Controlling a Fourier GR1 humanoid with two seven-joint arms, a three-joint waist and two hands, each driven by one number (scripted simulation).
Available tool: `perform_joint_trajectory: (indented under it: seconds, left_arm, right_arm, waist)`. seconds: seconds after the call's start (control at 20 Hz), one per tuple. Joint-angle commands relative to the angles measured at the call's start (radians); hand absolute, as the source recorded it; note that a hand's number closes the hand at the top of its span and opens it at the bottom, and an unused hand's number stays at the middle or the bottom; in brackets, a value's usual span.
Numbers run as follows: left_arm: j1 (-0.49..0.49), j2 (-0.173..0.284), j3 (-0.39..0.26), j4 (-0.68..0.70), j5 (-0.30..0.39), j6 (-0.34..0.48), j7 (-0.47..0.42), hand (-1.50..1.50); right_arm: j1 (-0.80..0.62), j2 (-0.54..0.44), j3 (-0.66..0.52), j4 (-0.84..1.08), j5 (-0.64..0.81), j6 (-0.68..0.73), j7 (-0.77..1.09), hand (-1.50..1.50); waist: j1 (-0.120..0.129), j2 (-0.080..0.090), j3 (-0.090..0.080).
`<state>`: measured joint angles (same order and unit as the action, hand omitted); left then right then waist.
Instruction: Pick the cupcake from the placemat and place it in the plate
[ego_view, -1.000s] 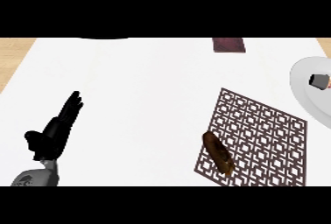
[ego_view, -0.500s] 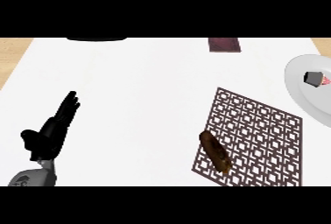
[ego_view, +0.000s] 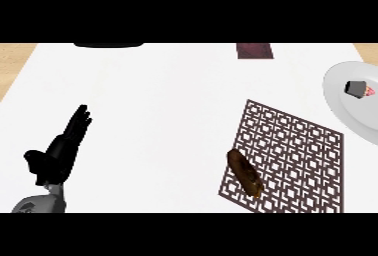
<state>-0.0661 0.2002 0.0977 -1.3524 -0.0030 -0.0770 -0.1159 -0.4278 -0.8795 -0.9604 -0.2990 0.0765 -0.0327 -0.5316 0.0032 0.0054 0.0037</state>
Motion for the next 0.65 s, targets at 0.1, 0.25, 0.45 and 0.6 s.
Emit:
perform_joint_trajectory:
  seconds: [0.1, 0.25, 0.45, 0.6]
  left_arm:
    - [0.038, -0.019, -0.024, -0.090, -0.015, 0.018, 0.041, 0.00]
    - [0.019, 0.019, 0.007, -0.009, 0.006, -0.038, -0.011, 0.00]
    - [-0.035, 0.016, 0.019, 0.014, 0.010, -0.023, 0.024, 0.00]
    - [0.005, 0.014, 0.015, 0.018, 0.007, -0.035, -0.015, 0.00]
  right_arm:
    - [0.152, -0.026, -0.013, 0.061, -0.033, 0.146, -0.151, -1.50]
    - [0.177, -0.009, 0.007, 0.079, -0.027, 0.149, -0.200, -1.50]
    - [0.196, -0.033, 0.008, 0.105, -0.032, 0.162, -0.216, -1.50]
    - [0.239, -0.068, -0.009, 0.107, -0.047, 0.176, -0.248, -1.50]
  waist:
    - [0.010, -0.001, 0.001]
    - [0.008, 0.000, 0.001]
    - [0.008, 0.002, 0.002]
    - [0.008, 0.001, 0.003]
